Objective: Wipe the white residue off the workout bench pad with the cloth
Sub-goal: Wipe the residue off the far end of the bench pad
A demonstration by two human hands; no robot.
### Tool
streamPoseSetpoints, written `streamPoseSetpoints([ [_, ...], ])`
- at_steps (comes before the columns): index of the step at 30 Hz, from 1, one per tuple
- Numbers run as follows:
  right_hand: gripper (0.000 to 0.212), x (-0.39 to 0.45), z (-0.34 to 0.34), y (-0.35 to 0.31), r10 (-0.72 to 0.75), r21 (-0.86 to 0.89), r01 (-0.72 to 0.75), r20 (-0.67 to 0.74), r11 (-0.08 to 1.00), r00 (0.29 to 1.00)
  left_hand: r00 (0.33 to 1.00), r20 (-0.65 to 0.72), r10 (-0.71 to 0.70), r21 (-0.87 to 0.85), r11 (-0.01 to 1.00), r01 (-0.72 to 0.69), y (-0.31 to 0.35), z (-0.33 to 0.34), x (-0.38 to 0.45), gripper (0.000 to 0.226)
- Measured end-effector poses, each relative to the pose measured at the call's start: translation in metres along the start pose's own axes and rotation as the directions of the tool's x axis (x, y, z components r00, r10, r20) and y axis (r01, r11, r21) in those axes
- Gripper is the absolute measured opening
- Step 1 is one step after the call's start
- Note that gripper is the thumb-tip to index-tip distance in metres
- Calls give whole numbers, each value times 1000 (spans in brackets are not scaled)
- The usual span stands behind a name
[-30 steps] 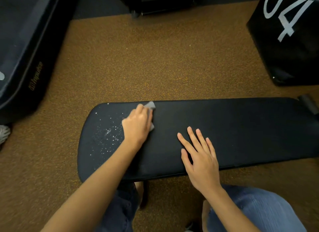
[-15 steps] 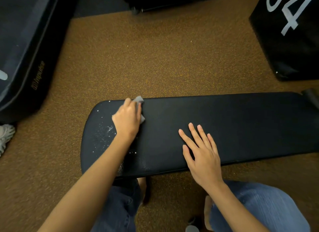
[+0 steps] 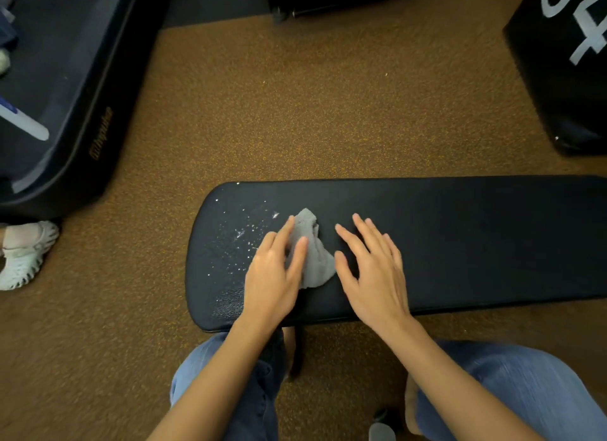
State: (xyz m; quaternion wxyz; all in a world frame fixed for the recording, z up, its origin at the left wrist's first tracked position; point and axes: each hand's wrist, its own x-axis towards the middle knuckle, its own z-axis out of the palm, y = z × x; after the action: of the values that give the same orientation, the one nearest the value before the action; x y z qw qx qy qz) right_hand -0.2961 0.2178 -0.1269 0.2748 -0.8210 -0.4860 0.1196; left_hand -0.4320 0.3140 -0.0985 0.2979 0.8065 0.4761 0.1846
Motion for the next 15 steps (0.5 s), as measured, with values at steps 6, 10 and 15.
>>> streamPoseSetpoints([
  [6, 71, 17, 26, -54, -171, 49, 167, 115, 985, 979, 973, -121, -199, 355, 907, 229, -33, -35, -20, 53],
  [10, 67, 18, 60, -62, -179, -98, 190, 116, 977, 977, 947, -50, -316, 353, 882, 313, -45, -36, -37, 54],
  [15, 44, 54, 89, -51, -269, -65, 271, 50, 960, 962, 936, 18, -350, 338, 884, 324, -56, -34, -42, 52],
])
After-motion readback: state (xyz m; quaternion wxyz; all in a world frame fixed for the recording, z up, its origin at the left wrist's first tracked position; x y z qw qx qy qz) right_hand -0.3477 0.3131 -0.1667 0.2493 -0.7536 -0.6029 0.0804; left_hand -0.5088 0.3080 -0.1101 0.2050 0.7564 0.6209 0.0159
